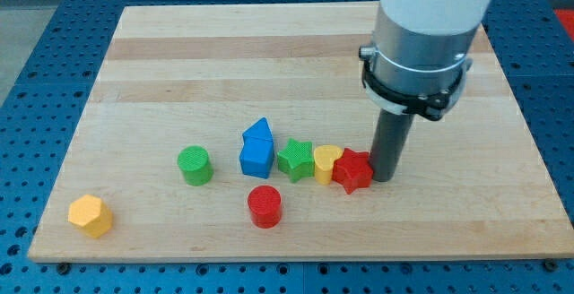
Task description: Point your arm at the yellow hexagon
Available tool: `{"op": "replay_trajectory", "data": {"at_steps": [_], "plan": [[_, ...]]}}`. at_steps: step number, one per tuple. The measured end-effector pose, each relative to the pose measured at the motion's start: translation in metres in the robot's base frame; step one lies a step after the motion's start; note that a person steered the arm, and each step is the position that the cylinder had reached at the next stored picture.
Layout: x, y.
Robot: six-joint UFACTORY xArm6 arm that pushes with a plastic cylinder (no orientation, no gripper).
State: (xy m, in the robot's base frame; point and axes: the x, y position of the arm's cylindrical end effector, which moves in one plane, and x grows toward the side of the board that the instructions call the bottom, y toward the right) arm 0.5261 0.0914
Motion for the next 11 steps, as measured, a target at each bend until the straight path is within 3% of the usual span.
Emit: {"op": "replay_trajectory", "data": {"at_steps": [3,4,5,7,11], "plan": [[-0.007,-0.042],[-0.029,0.006],[-0.067,0.018],[-0.071,0.018],[-0.103,-0.074]]}}
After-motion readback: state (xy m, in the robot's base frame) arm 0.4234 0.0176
